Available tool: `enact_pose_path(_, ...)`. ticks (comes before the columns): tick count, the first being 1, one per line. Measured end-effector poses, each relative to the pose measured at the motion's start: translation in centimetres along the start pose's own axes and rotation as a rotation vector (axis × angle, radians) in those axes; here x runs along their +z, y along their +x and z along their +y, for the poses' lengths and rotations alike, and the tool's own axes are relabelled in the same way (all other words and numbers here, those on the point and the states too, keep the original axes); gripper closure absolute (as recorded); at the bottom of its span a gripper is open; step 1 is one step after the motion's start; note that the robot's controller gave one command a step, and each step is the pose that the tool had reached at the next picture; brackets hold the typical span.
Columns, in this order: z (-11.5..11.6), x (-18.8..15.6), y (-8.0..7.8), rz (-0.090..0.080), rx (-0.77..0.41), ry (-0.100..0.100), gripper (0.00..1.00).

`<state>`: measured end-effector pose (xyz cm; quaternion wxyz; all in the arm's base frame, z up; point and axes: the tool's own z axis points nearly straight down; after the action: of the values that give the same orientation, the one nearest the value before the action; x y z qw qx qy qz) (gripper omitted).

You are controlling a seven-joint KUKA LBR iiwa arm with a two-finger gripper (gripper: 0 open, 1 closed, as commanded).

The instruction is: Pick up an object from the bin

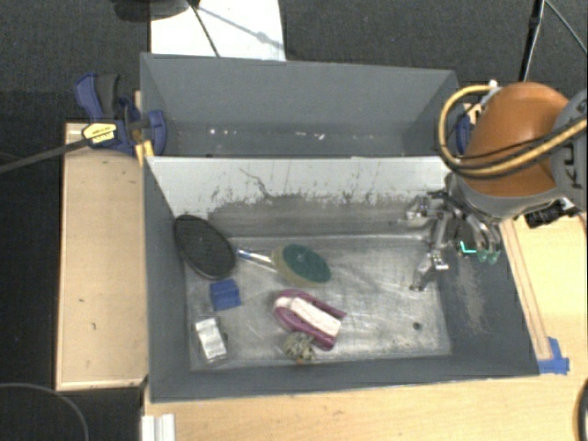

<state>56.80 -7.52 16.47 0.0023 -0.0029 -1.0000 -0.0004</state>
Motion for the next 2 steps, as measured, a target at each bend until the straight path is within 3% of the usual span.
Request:
enact_pose_path(1,4.9,9.4,5.5,-0.012,-0.121,0.002,0.0)
enact_pose_path(2,11.2,9.1,1.7,-0.013,0.034,0.001,0.0)
